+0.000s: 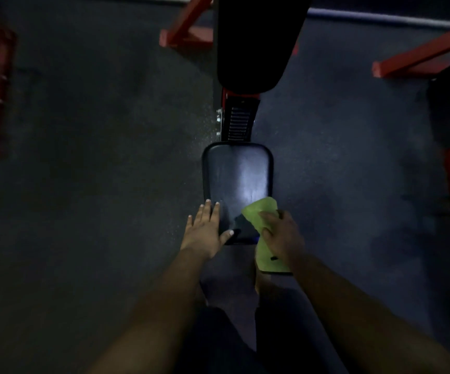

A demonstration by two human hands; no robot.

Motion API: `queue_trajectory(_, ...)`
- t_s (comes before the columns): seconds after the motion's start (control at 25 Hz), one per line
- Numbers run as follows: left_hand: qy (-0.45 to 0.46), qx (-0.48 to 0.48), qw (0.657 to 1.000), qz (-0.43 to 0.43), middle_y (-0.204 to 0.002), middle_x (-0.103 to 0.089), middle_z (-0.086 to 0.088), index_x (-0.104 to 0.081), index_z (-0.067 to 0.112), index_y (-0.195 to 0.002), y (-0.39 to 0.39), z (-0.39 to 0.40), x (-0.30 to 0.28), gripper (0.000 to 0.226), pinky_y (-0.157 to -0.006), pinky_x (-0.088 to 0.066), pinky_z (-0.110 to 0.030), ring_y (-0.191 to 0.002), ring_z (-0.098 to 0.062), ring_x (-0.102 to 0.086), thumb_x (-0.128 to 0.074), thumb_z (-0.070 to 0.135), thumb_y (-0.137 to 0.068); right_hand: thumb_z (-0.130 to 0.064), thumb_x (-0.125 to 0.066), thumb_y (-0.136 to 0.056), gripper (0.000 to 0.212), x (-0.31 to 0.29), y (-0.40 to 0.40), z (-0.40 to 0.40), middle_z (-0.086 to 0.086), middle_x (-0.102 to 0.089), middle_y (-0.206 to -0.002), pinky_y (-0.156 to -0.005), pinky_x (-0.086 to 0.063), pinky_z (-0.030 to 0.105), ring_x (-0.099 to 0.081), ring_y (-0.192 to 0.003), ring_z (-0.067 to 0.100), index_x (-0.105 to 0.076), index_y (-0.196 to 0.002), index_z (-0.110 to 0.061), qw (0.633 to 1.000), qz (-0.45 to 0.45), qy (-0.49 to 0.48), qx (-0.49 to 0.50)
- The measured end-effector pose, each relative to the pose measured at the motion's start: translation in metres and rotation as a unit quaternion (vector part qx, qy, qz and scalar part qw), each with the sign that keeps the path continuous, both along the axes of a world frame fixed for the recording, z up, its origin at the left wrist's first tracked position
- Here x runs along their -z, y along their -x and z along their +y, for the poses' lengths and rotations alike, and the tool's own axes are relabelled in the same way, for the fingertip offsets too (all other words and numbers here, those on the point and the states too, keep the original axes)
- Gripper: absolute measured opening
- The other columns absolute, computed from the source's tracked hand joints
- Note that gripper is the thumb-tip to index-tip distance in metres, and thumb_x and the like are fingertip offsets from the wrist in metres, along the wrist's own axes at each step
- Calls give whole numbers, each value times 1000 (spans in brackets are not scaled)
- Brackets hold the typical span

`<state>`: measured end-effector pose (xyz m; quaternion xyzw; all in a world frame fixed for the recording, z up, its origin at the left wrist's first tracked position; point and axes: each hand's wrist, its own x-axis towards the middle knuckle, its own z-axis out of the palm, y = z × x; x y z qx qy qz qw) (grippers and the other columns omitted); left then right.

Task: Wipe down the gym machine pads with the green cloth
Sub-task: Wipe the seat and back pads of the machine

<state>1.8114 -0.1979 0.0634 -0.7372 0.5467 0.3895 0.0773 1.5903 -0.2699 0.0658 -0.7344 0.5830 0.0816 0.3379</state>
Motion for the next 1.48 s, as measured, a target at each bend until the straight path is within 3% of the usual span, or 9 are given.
queue_trajectory(0.32,101,110,988,-28,-171,4,-3,-3,25,-163,-35,20,-176,89,-126,-9,-47,-157,-22,-1,-41,70,-96,-29,-62,-92,52,-167,-46,48,7,-38,-143,-98,-48,39,-53,-120,33,-52,-143,-32,989,-35,87,113)
queue_trajectory(0.6,232,188,950,-97,-171,-3,-2,-10,27,-162,-66,-33,-278,91,-126,-12,-46,-157,-20,-5,-40,76,-92,-34,-64,-92,51,-247,-70,13,1,-36,-146,-100,-48,39,-49,-125,28,-52,-142,-37,963,-117,174,168)
queue_trajectory(1.04,365,234,888,-150,-171,-3,-2,-12,28,-162,-113,-172,-396,91,-126,-13,-44,-157,-20,-6,-47,73,-91,-28,-70,-88,48,-325,-119,-92,0,-38,-145,-98,-49,39,-50,-125,23,-60,-135,-34,872,-277,316,250)
queue_trajectory(1.2,392,270,868,-141,-171,-2,-1,-10,29,-162,-141,-240,-413,91,-126,-14,-45,-157,-19,-3,-45,74,-91,-26,-71,-89,51,-345,-152,-135,0,-36,-145,-98,-40,28,-49,-126,21,-58,-138,-35,831,-308,352,301)
queue_trajectory(1.48,431,373,813,-121,-171,-5,-2,-12,27,-162,-204,-361,-441,94,-125,-19,-48,-157,-20,-7,-38,77,-87,-21,-73,-89,55,-372,-239,-209,1,-34,-147,-107,-31,22,-37,-133,10,-56,-140,-32,736,-341,423,404)
